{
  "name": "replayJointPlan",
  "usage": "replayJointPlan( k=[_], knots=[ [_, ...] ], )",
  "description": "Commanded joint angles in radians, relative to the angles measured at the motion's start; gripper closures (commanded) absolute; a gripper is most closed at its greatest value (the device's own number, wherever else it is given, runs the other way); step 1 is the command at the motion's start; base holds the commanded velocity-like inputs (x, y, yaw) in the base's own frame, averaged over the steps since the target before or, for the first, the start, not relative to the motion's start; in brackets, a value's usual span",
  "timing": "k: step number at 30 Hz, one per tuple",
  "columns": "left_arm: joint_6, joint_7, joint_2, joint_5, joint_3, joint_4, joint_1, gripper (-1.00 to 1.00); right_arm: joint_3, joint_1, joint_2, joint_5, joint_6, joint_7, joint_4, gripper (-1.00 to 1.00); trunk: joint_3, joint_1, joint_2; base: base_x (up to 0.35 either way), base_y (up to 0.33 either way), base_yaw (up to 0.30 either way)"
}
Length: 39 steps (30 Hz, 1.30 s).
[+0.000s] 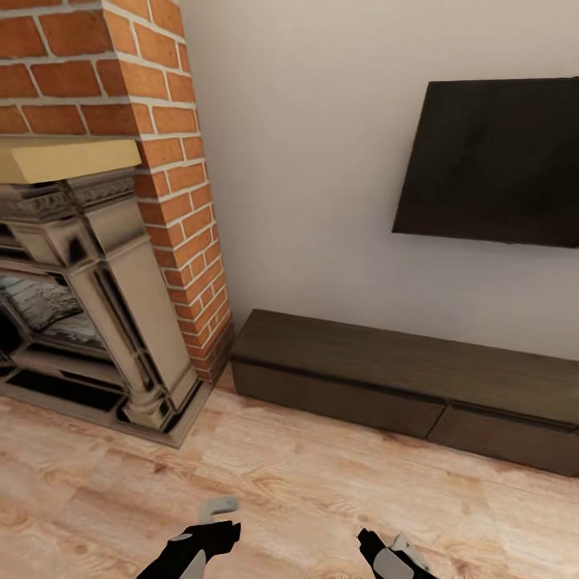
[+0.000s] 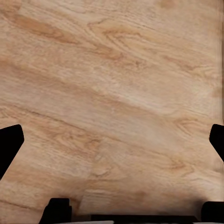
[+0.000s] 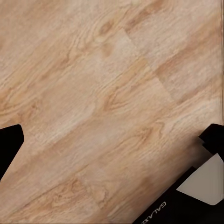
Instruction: Place each of the two pumpkins and all three candles from the living room inside a cabinet in the living room (use any cabinet), then make sure every cabinet is closed, and position the cauldron so it is next to a table in the living room.
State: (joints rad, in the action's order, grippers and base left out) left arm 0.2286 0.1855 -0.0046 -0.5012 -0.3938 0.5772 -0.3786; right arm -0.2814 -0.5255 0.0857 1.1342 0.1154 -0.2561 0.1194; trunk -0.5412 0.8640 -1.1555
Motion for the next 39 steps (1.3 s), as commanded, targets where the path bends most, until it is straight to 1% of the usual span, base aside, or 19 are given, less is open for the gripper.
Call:
replayJointPlan(
  k=[1, 13, 17, 29, 33, 39],
  knots=[
    [0.003, 0.010, 0.002, -0.011, -0.006, 0.003, 0.000, -1.00, -0.008, -0.001, 0.000, 0.010, 0.006, -0.005, 0.000, -1.00, -0.001, 0.000, -0.001, 0.000, 0.000, -0.265],
    [0.006, 0.011, 0.007, -0.011, 0.001, 0.001, 0.000, -1.00, -0.009, -0.001, 0.000, 0.010, 0.010, -0.006, -0.001, -1.00, -0.006, 0.000, -0.001, 0.003, 0.000, -0.265],
    [0.006, 0.011, 0.004, -0.011, 0.001, 0.001, 0.000, -1.00, -0.009, -0.001, 0.000, 0.010, 0.010, -0.006, -0.001, -1.00, -0.007, 0.000, -0.001, 0.113, 0.000, -0.265],
    [0.006, 0.011, 0.005, -0.010, 0.001, 0.000, 0.000, -1.00, -0.009, -0.001, 0.002, 0.010, 0.013, -0.005, 0.001, -1.00, -0.012, 0.000, -0.001, 0.294, 0.000, -0.246],
    [0.006, 0.011, 0.005, -0.011, 0.001, 0.000, 0.000, -1.00, -0.010, -0.001, 0.002, 0.009, 0.013, 0.000, 0.004, -1.00, -0.013, 0.000, -0.001, 0.320, 0.013, -0.057],
    [0.006, 0.011, 0.007, -0.010, 0.001, 0.000, 0.000, -1.00, -0.021, -0.001, 0.001, -0.009, 0.030, 0.006, 0.012, -1.00, -0.014, 0.000, -0.001, 0.299, 0.129, -0.007]
  ],
)
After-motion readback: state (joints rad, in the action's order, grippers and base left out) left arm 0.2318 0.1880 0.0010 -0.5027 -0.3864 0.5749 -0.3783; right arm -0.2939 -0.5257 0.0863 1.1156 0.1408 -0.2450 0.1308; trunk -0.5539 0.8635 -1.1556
